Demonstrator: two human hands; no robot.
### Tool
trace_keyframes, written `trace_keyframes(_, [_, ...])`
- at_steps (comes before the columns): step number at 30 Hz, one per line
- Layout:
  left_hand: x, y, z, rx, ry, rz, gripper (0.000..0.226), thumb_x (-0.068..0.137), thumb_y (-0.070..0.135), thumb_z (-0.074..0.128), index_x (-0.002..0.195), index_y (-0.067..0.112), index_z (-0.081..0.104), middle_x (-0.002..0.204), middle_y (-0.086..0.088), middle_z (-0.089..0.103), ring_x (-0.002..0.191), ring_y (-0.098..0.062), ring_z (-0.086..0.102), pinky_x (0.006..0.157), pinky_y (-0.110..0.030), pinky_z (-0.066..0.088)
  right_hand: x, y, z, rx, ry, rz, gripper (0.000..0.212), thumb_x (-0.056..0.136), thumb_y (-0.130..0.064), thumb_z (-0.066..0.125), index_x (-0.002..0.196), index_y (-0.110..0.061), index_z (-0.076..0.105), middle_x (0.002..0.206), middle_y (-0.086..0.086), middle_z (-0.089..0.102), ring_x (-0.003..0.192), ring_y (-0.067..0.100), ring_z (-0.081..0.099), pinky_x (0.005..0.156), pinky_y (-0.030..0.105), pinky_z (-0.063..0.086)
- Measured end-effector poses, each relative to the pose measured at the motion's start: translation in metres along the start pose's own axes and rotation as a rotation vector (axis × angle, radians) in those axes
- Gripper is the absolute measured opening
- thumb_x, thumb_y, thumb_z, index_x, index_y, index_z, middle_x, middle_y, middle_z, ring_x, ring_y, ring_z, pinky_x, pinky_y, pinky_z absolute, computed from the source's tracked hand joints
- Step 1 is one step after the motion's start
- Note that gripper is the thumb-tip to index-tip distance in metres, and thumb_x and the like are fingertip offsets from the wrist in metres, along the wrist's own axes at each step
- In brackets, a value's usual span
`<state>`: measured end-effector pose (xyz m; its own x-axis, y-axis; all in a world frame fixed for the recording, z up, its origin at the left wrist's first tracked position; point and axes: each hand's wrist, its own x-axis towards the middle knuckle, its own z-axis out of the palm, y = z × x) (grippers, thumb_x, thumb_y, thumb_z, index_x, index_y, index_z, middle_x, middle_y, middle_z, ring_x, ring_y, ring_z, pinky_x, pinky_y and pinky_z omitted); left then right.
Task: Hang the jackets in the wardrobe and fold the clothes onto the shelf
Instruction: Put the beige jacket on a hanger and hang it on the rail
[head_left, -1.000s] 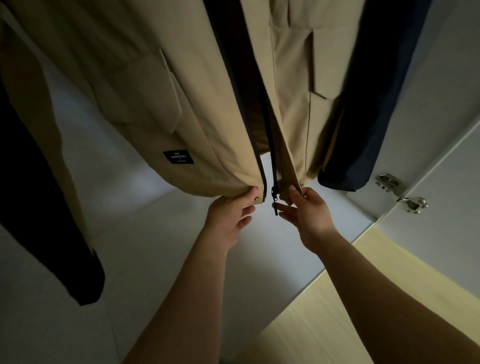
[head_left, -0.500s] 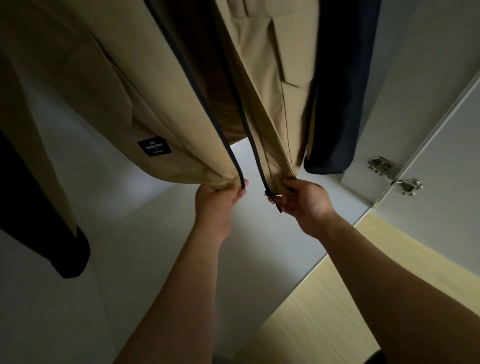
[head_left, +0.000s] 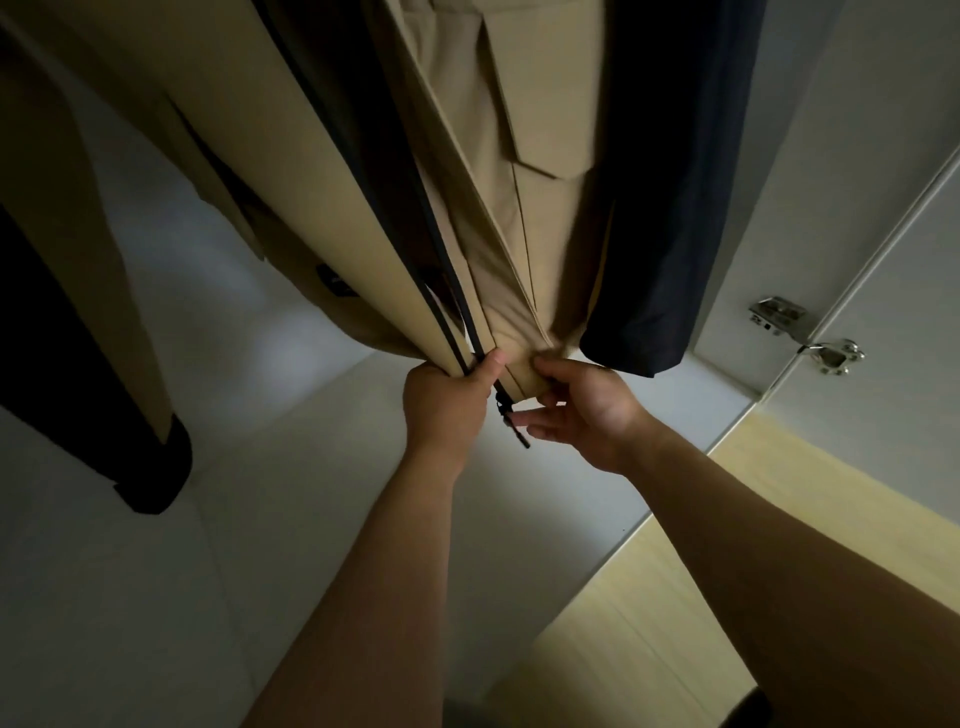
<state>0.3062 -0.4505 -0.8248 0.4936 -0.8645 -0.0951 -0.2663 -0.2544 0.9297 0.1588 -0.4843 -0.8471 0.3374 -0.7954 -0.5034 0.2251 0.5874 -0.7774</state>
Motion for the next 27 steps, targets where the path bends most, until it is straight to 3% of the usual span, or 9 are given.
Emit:
trace_keyframes(3, [0.002, -0.002, -0.002, 0.013, 0.008, -0.029, 0.037, 0.085, 0.037, 0.077, 0.087, 0.001, 0.071, 0.082, -0.009, 0.073, 0.077, -0.019, 0.070, 0.073, -0.031, 0.055, -0.001, 0.007, 0.008, -0.140, 0.034, -0.011, 0.032, 0.101, -0.041, 0.053, 0.121, -0.017, 0.055, 0.099, 0.007, 0.055, 0.085, 0.034, 0.075, 0.080, 0.040, 0.054])
trace_keyframes(7, [0.004, -0.003, -0.003, 0.066, 0.025, -0.027, 0.042, 0.083, 0.044, 0.077, 0.082, 0.003, 0.071, 0.077, -0.007, 0.072, 0.074, -0.018, 0.070, 0.064, -0.025, 0.050, -0.004, 0.012, 0.016, -0.121, 0.077, 0.029, 0.042, 0.101, -0.053, 0.046, 0.128, -0.022, 0.048, 0.115, 0.009, 0.060, 0.086, 0.027, 0.076, 0.083, 0.039, 0.056])
trace_keyframes(11, [-0.001, 0.000, -0.002, 0.118, 0.023, -0.013, 0.046, 0.082, 0.050, 0.074, 0.082, 0.005, 0.070, 0.075, -0.004, 0.072, 0.070, -0.015, 0.069, 0.062, -0.025, 0.051, -0.007, 0.014, 0.018, -0.075, 0.057, 0.095, 0.057, 0.098, -0.065, 0.036, 0.120, -0.017, 0.057, 0.109, 0.009, 0.073, 0.095, 0.026, 0.074, 0.093, 0.045, 0.053])
trace_keyframes(15, [-0.003, 0.004, -0.002, 0.123, -0.010, -0.009, 0.044, 0.082, 0.050, 0.074, 0.086, 0.007, 0.072, 0.080, -0.003, 0.074, 0.070, -0.012, 0.071, 0.063, -0.026, 0.055, -0.008, 0.015, 0.017, -0.086, -0.006, 0.099, 0.064, 0.098, -0.068, 0.030, 0.117, -0.016, 0.062, 0.101, 0.007, 0.077, 0.092, 0.024, 0.075, 0.090, 0.042, 0.053])
trace_keyframes(18, [-0.003, 0.006, -0.004, 0.110, -0.008, 0.006, 0.043, 0.083, 0.048, 0.074, 0.085, 0.005, 0.074, 0.078, -0.006, 0.074, 0.075, -0.018, 0.071, 0.079, -0.038, 0.058, -0.010, 0.011, 0.017, -0.050, -0.046, 0.085, 0.049, 0.099, -0.053, 0.047, 0.115, -0.011, 0.068, 0.104, 0.010, 0.074, 0.079, 0.021, 0.068, 0.083, 0.039, 0.057])
trace_keyframes(20, [-0.003, 0.007, -0.006, 0.099, 0.005, -0.003, 0.040, 0.084, 0.046, 0.075, 0.080, 0.005, 0.074, 0.073, -0.006, 0.074, 0.071, -0.017, 0.070, 0.081, -0.039, 0.057, -0.013, 0.009, 0.017, 0.013, -0.107, 0.091, 0.030, 0.095, -0.025, 0.062, 0.118, -0.007, 0.066, 0.101, 0.012, 0.067, 0.068, 0.017, 0.060, 0.084, 0.039, 0.059])
trace_keyframes(22, [-0.002, 0.007, -0.006, 0.085, 0.015, -0.020, 0.040, 0.083, 0.046, 0.076, 0.078, 0.006, 0.074, 0.071, -0.004, 0.073, 0.066, -0.013, 0.069, 0.080, -0.038, 0.057, -0.015, 0.010, 0.017, 0.042, -0.128, 0.100, 0.030, 0.092, -0.005, 0.063, 0.122, -0.002, 0.062, 0.100, 0.015, 0.064, 0.069, 0.017, 0.060, 0.084, 0.039, 0.060])
trace_keyframes(27, [-0.003, 0.005, -0.003, 0.077, 0.017, -0.015, 0.041, 0.082, 0.046, 0.076, 0.083, 0.005, 0.074, 0.074, 0.000, 0.074, 0.059, -0.005, 0.067, 0.074, -0.034, 0.057, -0.019, 0.013, 0.018, -0.164, 0.032, 0.032, 0.015, 0.093, -0.005, 0.066, 0.107, -0.002, 0.069, 0.092, 0.012, 0.066, 0.070, 0.015, 0.052, 0.069, 0.028, 0.052])
